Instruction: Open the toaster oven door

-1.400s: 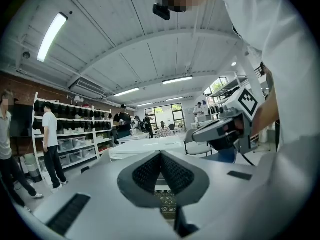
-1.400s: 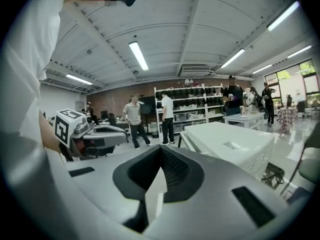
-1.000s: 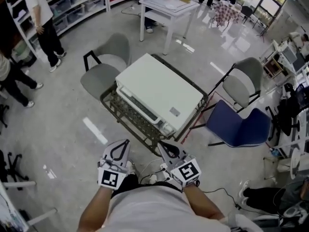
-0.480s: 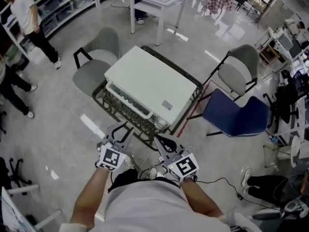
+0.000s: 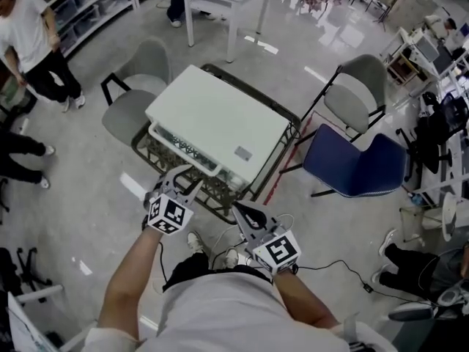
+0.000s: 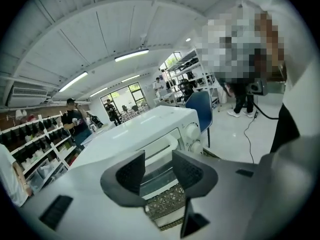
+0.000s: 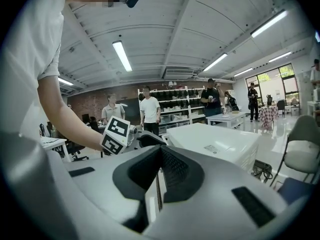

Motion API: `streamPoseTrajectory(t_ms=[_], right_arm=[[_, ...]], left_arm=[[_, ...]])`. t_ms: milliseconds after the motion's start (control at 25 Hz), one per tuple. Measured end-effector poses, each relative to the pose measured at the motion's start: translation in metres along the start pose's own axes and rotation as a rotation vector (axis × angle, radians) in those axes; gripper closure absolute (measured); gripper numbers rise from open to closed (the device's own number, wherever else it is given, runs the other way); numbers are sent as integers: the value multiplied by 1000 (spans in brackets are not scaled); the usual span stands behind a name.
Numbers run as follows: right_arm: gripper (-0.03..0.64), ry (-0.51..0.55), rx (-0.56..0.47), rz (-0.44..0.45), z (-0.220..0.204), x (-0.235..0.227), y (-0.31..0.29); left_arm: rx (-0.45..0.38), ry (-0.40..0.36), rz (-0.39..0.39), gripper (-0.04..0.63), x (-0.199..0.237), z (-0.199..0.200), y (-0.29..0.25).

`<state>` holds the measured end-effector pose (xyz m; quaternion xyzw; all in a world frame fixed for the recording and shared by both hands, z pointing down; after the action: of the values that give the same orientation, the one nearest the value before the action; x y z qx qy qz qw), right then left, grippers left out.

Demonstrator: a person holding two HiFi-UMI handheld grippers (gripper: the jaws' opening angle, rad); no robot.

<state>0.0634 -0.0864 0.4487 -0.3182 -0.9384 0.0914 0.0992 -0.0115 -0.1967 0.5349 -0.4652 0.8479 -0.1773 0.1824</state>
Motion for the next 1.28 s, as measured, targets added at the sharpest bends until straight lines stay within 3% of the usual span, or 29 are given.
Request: streamPoseTrajectory(t_ms=[440, 800, 1120, 1280], right_arm=[[594, -5, -4, -21, -3, -7, 7], [594, -19, 23, -26, -10, -6, 6], [594, -24, 22, -44, -11, -9, 6], [594, -21, 24, -36, -10, -6, 2]], left_arm=[[193, -165, -82, 313, 6, -16, -34], [323, -335, -159, 301, 10, -27, -55], [366, -394, -180, 304, 15, -32, -58], [364, -356, -190, 304, 12, -35, -56]])
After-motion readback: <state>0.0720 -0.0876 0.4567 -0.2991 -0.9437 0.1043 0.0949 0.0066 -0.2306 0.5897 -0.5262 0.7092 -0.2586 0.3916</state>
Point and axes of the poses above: the fingertips, and each gripper's own axes: y backward along the fingers, x to its left, z out of its top, the point moved 1 cm from there along y, backward along the fingers, and after that the axes turned 14 degrees about y, right-handed, at the moved point
